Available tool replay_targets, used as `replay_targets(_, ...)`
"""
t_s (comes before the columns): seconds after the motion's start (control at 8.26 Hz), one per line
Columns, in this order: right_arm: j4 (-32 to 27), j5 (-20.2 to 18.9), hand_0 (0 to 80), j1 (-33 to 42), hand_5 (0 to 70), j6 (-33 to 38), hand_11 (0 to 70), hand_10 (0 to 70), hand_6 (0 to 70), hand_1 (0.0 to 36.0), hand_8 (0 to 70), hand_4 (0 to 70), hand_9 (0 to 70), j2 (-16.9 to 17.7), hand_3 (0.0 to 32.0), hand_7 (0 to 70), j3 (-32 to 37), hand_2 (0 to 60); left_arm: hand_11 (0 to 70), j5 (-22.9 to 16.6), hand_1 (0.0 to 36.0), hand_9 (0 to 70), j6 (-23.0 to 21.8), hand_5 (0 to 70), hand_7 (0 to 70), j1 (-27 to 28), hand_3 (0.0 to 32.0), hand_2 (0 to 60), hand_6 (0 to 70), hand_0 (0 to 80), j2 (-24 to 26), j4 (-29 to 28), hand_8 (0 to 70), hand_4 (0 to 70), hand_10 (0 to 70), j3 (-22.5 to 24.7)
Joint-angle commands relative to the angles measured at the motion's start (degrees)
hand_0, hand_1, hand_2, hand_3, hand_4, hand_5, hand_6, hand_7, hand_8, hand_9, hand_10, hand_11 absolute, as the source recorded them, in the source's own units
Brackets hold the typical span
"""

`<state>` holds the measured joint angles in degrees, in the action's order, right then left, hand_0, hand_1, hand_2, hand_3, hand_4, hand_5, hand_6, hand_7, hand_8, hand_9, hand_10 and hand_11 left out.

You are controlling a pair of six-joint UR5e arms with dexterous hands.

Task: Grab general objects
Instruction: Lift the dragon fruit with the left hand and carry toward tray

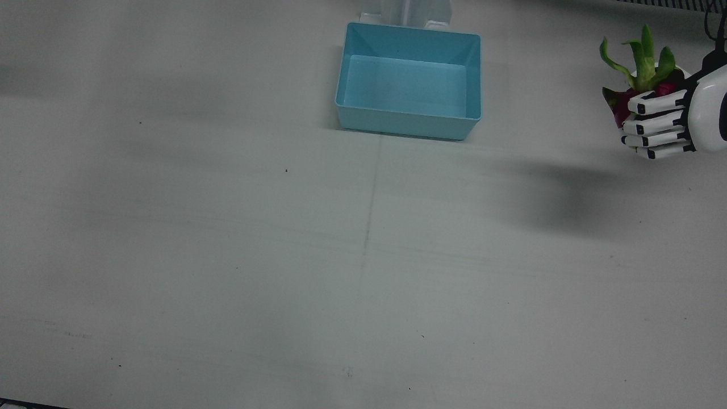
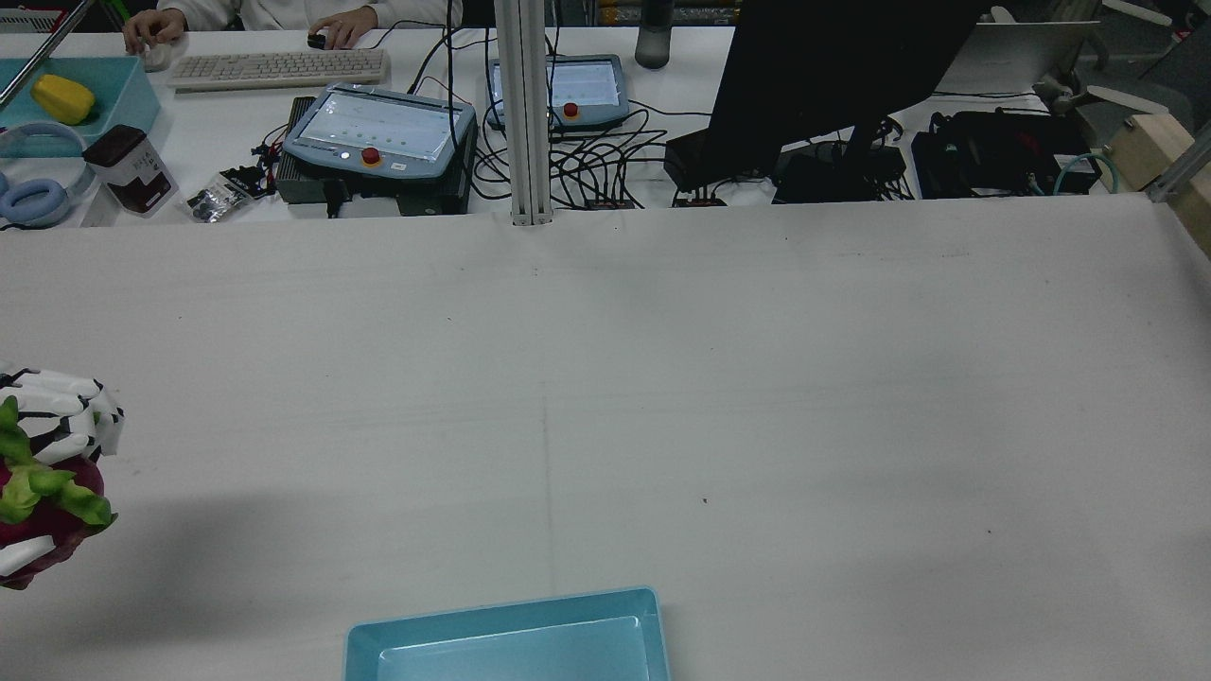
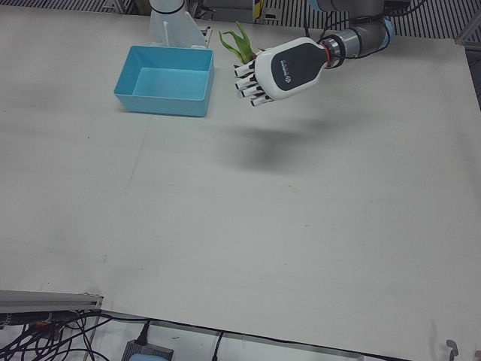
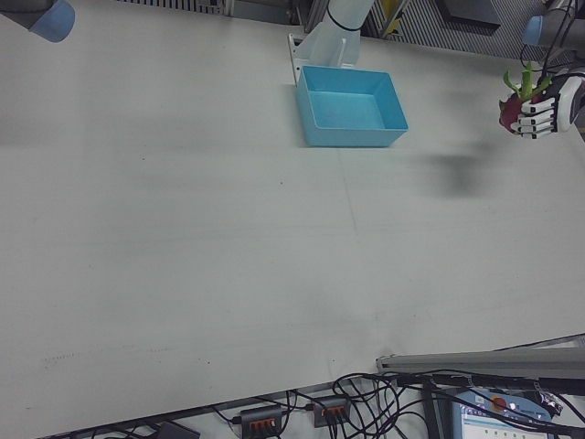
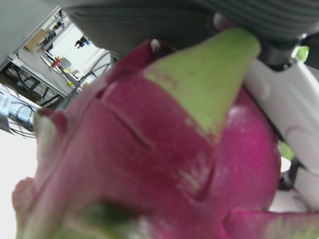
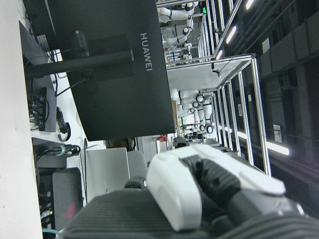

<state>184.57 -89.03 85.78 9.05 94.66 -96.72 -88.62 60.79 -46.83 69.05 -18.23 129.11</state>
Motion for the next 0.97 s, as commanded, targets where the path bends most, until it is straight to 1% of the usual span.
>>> replay_targets(0.0, 0.00, 0.00, 0.0, 0.00, 0.0, 0.00, 0.0, 0.0, 0.0, 0.0, 0.0, 0.0, 0.0, 0.00, 0.0, 0.0, 0.04, 0.0, 70.0, 0.11, 33.8, 51.1, -4.55, 70.0, 70.0, 11.29, 0.0, 60.0, 58.1, 48.8, 4.33, 4.23, 48.9, 44.9, 70.0, 6.73)
replay_targets(0.12, 0.00, 0.00, 0.0, 0.00, 0.0, 0.00, 0.0, 0.0, 0.0, 0.0, 0.0, 0.0, 0.0, 0.00, 0.0, 0.0, 0.04, 0.0, 70.0, 0.46, 33.5, 52.5, -4.46, 70.0, 70.0, 16.54, 0.0, 60.0, 61.9, 49.4, 6.43, 7.30, 50.1, 47.4, 70.0, 9.55)
replay_targets(0.24, 0.00, 0.00, 0.0, 0.00, 0.0, 0.00, 0.0, 0.0, 0.0, 0.0, 0.0, 0.0, 0.0, 0.00, 0.0, 0.0, 0.04, 0.0, 70.0, 0.64, 35.6, 53.3, -2.45, 70.0, 70.0, 21.82, 0.0, 60.0, 64.2, 50.8, 13.23, 15.51, 50.9, 49.0, 70.0, 11.67)
replay_targets(0.36, 0.00, 0.00, 0.0, 0.00, 0.0, 0.00, 0.0, 0.0, 0.0, 0.0, 0.0, 0.0, 0.0, 0.00, 0.0, 0.0, 0.04, 0.0, 70.0, 0.90, 36.0, 54.1, 0.70, 70.0, 70.0, 26.13, 0.0, 60.0, 66.1, 52.0, 21.22, 24.38, 51.5, 50.1, 70.0, 11.95)
replay_targets(0.48, 0.00, 0.00, 0.0, 0.00, 0.0, 0.00, 0.0, 0.0, 0.0, 0.0, 0.0, 0.0, 0.0, 0.00, 0.0, 0.0, 0.04, 0.0, 70.0, 2.90, 36.0, 55.2, 3.51, 70.0, 70.0, 30.18, 0.0, 60.0, 68.8, 54.1, 29.65, 31.08, 52.5, 52.0, 70.0, 10.73)
replay_targets(0.61, 0.00, 0.00, 0.0, 0.00, 0.0, 0.00, 0.0, 0.0, 0.0, 0.0, 0.0, 0.0, 0.0, 0.00, 0.0, 0.0, 0.04, 0.0, 70.0, 4.05, 36.0, 54.3, 3.37, 70.0, 70.0, 31.35, 0.0, 60.0, 68.0, 55.9, 33.83, 29.93, 51.9, 51.1, 70.0, 4.11)
replay_targets(0.73, 0.00, 0.00, 0.0, 0.00, 0.0, 0.00, 0.0, 0.0, 0.0, 0.0, 0.0, 0.0, 0.0, 0.00, 0.0, 0.0, 0.04, 0.0, 70.0, 4.15, 36.0, 52.9, 2.67, 70.0, 70.0, 31.27, 0.0, 60.0, 65.3, 54.0, 33.87, 23.74, 50.9, 48.2, 70.0, -1.27)
replay_targets(0.85, 0.00, 0.00, 0.0, 0.00, 0.0, 0.00, 0.0, 0.0, 0.0, 0.0, 0.0, 0.0, 0.0, 0.00, 0.0, 0.0, 0.04, 0.0, 70.0, 4.33, 35.2, 51.3, 2.84, 70.0, 70.0, 31.79, 0.0, 60.0, 61.6, 49.6, 33.87, 23.68, 49.7, 43.5, 70.0, -2.02)
